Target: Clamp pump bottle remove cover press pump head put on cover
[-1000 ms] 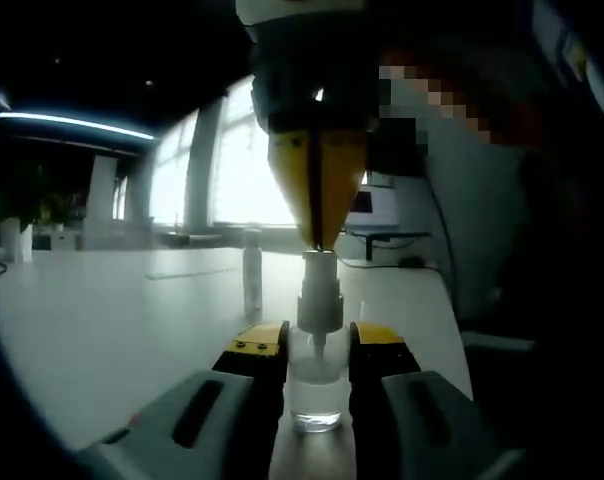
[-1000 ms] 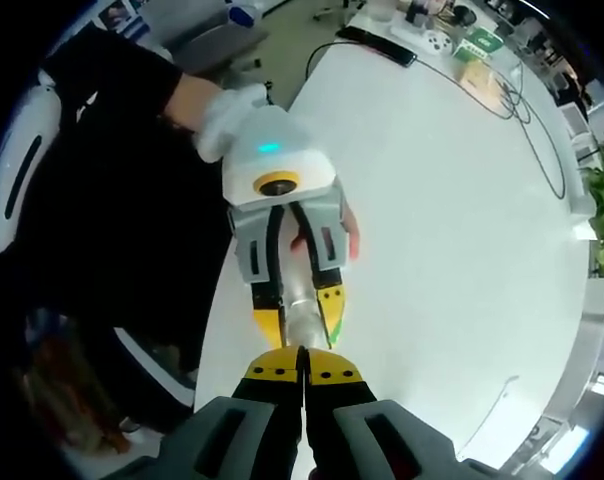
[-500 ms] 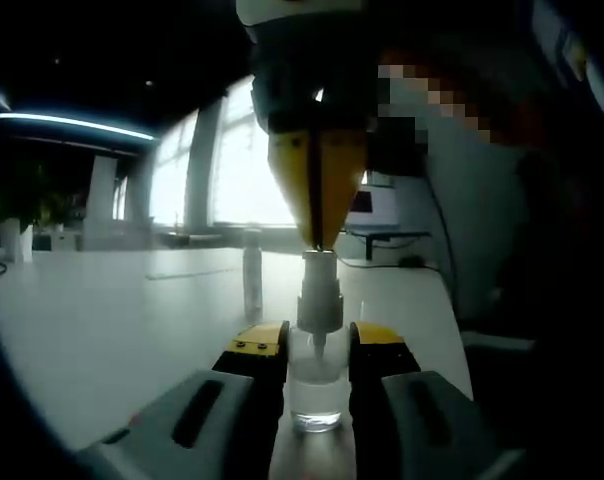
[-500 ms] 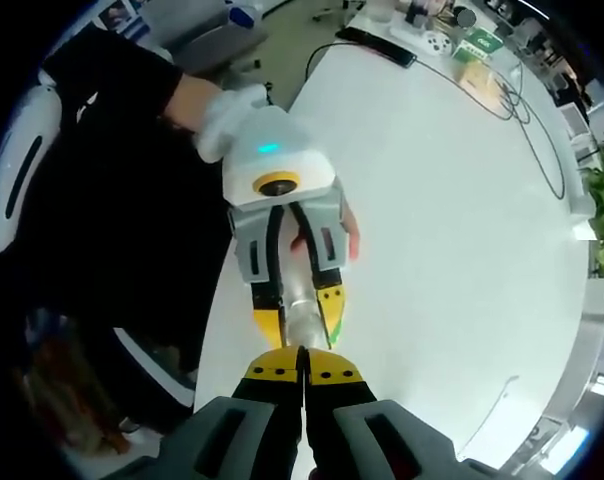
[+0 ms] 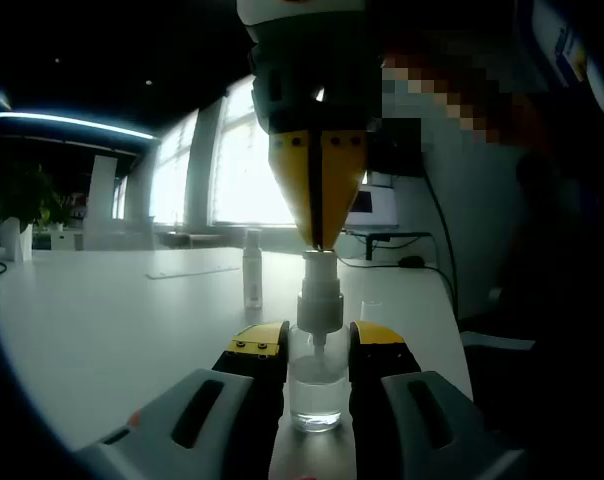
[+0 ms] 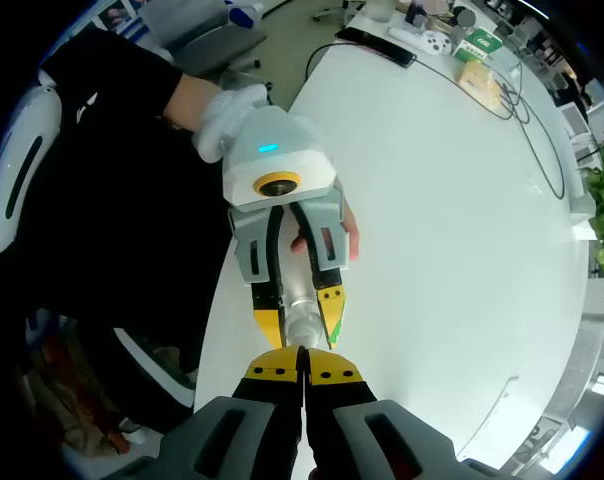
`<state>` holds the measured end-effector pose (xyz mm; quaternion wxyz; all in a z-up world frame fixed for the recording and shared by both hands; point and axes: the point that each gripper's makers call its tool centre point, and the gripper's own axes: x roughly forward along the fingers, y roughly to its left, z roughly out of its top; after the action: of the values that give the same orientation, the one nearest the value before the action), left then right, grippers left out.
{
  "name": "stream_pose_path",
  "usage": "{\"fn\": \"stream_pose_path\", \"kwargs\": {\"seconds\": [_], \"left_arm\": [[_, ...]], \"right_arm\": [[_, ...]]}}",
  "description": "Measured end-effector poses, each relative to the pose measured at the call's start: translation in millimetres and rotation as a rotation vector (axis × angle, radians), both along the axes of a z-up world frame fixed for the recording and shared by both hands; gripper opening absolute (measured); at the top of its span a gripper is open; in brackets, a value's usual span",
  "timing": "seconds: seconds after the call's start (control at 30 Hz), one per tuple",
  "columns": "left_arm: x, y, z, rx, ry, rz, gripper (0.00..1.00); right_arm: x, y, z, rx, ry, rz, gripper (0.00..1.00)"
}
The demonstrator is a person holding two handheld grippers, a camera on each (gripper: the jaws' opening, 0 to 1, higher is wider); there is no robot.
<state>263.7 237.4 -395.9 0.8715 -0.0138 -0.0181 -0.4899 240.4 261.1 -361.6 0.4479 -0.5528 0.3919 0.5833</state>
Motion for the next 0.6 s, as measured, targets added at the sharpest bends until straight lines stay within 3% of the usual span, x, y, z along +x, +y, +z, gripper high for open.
{"fn": "stream_pose_path", "kwargs": {"seconds": [0.6], "left_arm": [[-1.5,-1.0,0.5,-0.003,0.004,-0.001,0.15]], "right_arm": [[0.7,-0.1,-0.2,0.011,0.002,-0.032,0.00]]}}
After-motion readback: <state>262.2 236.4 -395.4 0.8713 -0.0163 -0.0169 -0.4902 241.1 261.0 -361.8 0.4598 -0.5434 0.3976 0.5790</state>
